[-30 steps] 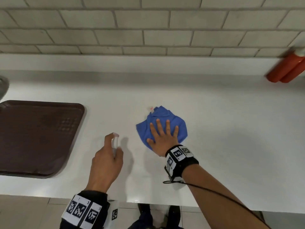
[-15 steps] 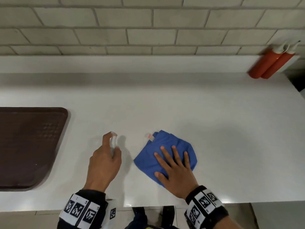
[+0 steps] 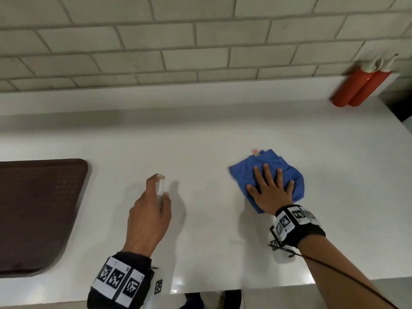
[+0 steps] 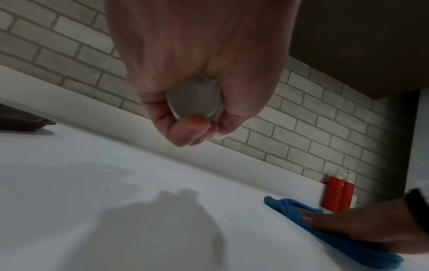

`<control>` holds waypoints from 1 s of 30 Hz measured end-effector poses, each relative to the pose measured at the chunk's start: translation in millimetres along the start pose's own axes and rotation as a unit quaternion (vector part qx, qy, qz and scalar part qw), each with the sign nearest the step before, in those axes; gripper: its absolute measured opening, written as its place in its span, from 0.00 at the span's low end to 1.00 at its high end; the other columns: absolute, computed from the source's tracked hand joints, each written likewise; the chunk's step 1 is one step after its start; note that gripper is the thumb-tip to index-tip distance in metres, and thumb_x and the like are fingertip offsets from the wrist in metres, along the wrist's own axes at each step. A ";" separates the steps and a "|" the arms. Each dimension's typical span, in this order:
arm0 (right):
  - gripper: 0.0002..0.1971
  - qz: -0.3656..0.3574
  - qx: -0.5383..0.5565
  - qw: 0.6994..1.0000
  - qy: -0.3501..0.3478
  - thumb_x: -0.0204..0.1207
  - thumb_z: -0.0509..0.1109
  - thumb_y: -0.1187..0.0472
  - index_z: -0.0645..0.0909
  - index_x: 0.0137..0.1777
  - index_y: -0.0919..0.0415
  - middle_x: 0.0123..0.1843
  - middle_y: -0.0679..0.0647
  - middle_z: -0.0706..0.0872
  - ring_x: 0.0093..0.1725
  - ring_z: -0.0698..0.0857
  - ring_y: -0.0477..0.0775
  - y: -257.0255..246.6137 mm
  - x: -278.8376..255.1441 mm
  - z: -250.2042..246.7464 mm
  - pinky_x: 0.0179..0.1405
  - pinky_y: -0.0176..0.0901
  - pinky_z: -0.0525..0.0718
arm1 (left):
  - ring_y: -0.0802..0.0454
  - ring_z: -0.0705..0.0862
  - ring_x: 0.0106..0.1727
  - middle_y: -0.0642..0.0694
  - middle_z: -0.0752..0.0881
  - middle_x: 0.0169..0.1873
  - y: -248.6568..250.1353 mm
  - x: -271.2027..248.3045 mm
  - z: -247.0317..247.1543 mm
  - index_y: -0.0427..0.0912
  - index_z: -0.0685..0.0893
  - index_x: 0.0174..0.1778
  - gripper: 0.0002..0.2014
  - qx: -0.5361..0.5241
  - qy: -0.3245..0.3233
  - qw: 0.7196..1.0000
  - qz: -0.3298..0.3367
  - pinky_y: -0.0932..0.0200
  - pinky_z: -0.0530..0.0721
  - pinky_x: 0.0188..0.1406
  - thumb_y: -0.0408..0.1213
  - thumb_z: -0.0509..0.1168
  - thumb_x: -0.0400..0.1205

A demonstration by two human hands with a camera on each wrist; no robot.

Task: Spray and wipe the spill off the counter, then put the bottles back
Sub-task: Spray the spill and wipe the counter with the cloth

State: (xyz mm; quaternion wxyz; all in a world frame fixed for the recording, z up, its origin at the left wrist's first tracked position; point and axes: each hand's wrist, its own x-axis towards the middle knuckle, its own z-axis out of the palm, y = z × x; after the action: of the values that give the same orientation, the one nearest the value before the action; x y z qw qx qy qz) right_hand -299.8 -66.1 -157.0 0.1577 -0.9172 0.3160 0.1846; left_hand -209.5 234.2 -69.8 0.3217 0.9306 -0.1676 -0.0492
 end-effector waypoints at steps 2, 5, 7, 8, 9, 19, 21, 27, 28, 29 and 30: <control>0.34 0.010 0.000 1.000 -0.008 0.81 0.44 0.33 0.32 0.82 0.37 0.86 0.45 0.33 0.84 0.33 0.65 -14.7 27.6 -13.8 0.78 0.78 0.39 | 0.47 0.83 0.30 0.51 0.81 0.28 -3.8 1.5 -2.4 0.56 0.67 0.71 0.18 0.001 -0.002 1.000 -0.008 0.49 0.79 0.34 0.38 0.60 0.86; 0.33 0.009 -0.013 1.000 -0.021 0.82 0.42 0.33 0.33 0.83 0.38 0.87 0.46 0.32 0.84 0.32 0.68 -42.1 62.2 -31.3 0.77 0.79 0.39 | 0.47 0.82 0.28 0.51 0.80 0.26 -11.1 1.8 -7.4 0.54 0.68 0.68 0.15 0.008 0.000 1.000 -0.014 0.47 0.82 0.33 0.38 0.60 0.86; 0.33 0.000 -0.024 0.999 -0.031 0.81 0.41 0.33 0.33 0.83 0.38 0.87 0.46 0.32 0.83 0.32 0.69 -63.8 78.9 -38.6 0.76 0.80 0.39 | 0.47 0.81 0.27 0.51 0.79 0.26 -19.1 2.5 -10.5 0.55 0.68 0.68 0.15 0.004 0.003 1.000 -0.026 0.45 0.84 0.33 0.39 0.60 0.87; 0.33 -0.006 -0.031 0.999 -0.035 0.81 0.40 0.33 0.34 0.83 0.38 0.87 0.47 0.32 0.83 0.32 0.69 -75.7 85.0 -40.3 0.76 0.81 0.39 | 0.47 0.81 0.27 0.52 0.79 0.26 -23.4 3.3 -11.9 0.56 0.67 0.69 0.16 0.002 0.003 1.000 -0.031 0.44 0.84 0.33 0.39 0.60 0.87; 0.33 -0.015 -0.038 0.998 -0.039 0.81 0.40 0.34 0.34 0.83 0.38 0.87 0.47 0.32 0.83 0.32 0.69 -87.8 89.6 -40.3 0.76 0.81 0.39 | 0.47 0.81 0.27 0.53 0.78 0.26 -27.8 4.1 -13.3 0.56 0.67 0.71 0.17 0.004 0.002 0.999 -0.035 0.44 0.85 0.34 0.40 0.60 0.87; 0.35 -0.186 -0.111 0.975 -0.042 0.78 0.32 0.31 0.35 0.84 0.42 0.87 0.48 0.32 0.84 0.32 0.67 -146.0 41.8 4.4 0.75 0.80 0.36 | 0.49 0.80 0.25 0.52 0.77 0.24 -42.4 19.8 -21.0 0.55 0.67 0.72 0.19 0.005 0.009 0.999 -0.051 0.45 0.84 0.34 0.38 0.60 0.87; 0.41 -0.217 -0.114 0.969 -0.032 0.74 0.24 0.29 0.46 0.85 0.44 0.88 0.51 0.43 0.85 0.43 0.70 -134.3 14.9 17.0 0.74 0.84 0.43 | 0.49 0.80 0.26 0.52 0.77 0.24 -41.9 24.3 -20.4 0.55 0.68 0.73 0.19 0.005 0.001 0.999 -0.047 0.45 0.84 0.34 0.37 0.61 0.87; 0.31 -0.225 -0.123 0.965 0.053 0.81 0.49 0.36 0.61 0.83 0.44 0.85 0.51 0.63 0.82 0.62 0.69 -72.2 -62.8 53.9 0.73 0.79 0.57 | 0.49 0.82 0.27 0.50 0.80 0.26 -23.4 32.5 -6.1 0.55 0.68 0.73 0.20 -0.004 -0.046 0.998 -0.037 0.45 0.86 0.35 0.36 0.61 0.86; 0.31 -0.217 -0.115 0.967 0.061 0.81 0.49 0.35 0.59 0.83 0.42 0.85 0.49 0.62 0.83 0.61 0.67 -57.9 -74.1 55.8 0.74 0.77 0.55 | 0.49 0.82 0.28 0.50 0.80 0.26 -18.7 33.6 -1.3 0.56 0.68 0.73 0.21 -0.003 -0.053 0.998 -0.033 0.45 0.85 0.36 0.36 0.61 0.86; 0.31 -0.199 -0.106 0.972 0.063 0.81 0.48 0.34 0.57 0.83 0.40 0.85 0.47 0.61 0.84 0.59 0.65 -42.9 -83.6 56.4 0.75 0.76 0.55 | 0.49 0.82 0.28 0.49 0.80 0.26 -13.5 34.6 3.1 0.56 0.68 0.73 0.21 0.001 -0.060 0.998 -0.028 0.46 0.85 0.36 0.36 0.60 0.86; 0.32 -0.173 -0.095 0.978 0.061 0.81 0.47 0.32 0.55 0.84 0.39 0.86 0.46 0.59 0.84 0.57 0.64 -27.5 -90.3 56.0 0.76 0.75 0.54 | 0.50 0.82 0.28 0.49 0.81 0.26 -8.0 35.2 7.2 0.57 0.68 0.73 0.21 0.005 -0.066 0.998 -0.021 0.47 0.84 0.36 0.36 0.60 0.86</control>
State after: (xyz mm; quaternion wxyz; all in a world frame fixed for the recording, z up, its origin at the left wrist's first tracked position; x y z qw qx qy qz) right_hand -361.7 24.3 -162.1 0.0793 -0.9784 0.1424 0.1270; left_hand -175.7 223.8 -79.8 0.3037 0.9303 -0.1691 -0.1168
